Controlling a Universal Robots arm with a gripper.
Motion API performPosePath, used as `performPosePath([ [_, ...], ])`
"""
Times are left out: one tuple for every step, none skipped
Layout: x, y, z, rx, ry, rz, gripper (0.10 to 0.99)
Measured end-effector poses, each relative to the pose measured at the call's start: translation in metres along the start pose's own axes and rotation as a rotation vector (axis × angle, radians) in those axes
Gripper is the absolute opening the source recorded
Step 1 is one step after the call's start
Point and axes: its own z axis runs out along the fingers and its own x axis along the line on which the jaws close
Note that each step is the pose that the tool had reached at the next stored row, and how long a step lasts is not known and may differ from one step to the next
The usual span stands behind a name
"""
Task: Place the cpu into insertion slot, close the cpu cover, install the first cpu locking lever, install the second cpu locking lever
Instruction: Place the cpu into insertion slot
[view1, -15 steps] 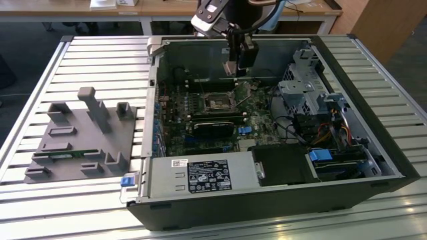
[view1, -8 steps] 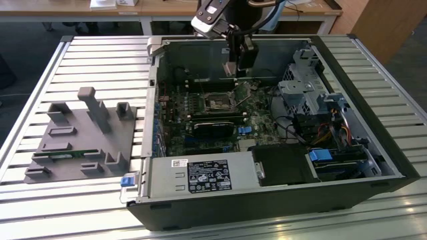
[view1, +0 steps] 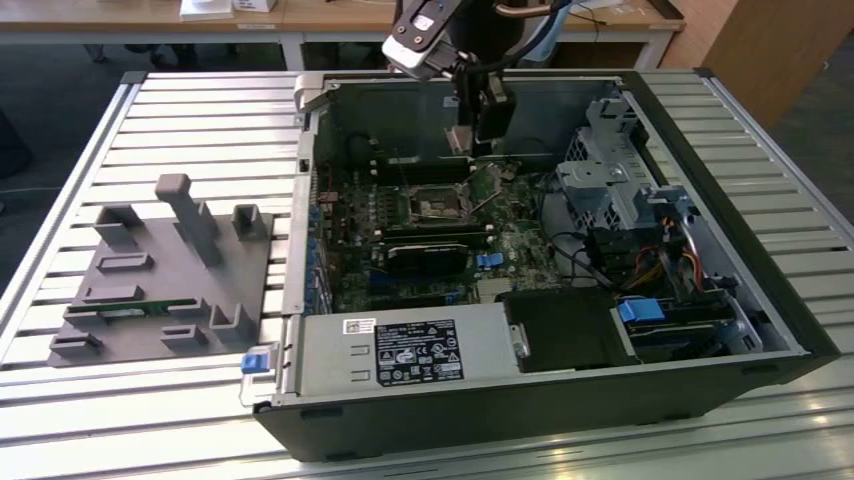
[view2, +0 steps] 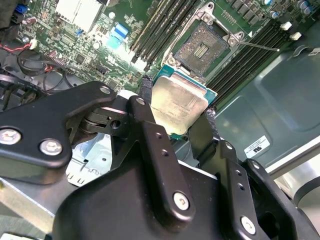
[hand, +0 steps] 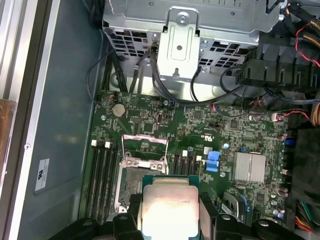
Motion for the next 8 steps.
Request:
performPosePath([
  [0.0000, -0.0002, 0.0004, 0.000, 0.0000, 0.000, 0.537],
  [0.0000, -0.0007, 0.0008, 0.000, -0.0001, 0.000, 0.537],
  [0.0001, -0.0013, 0.0012, 0.000, 0.0000, 0.000, 0.537],
  [0.0002, -0.0018, 0.0016, 0.000, 0.0000, 0.000, 0.537],
  [0.0002, -0.0023, 0.0020, 0.000, 0.0000, 0.000, 0.537],
  [0.0002, -0.0027, 0.0024, 0.000, 0.0000, 0.000, 0.537],
  [0.0002, -0.0031, 0.0029, 0.000, 0.0000, 0.000, 0.537],
  [0.0003, -0.0034, 0.0033, 0.000, 0.0000, 0.000, 0.537],
])
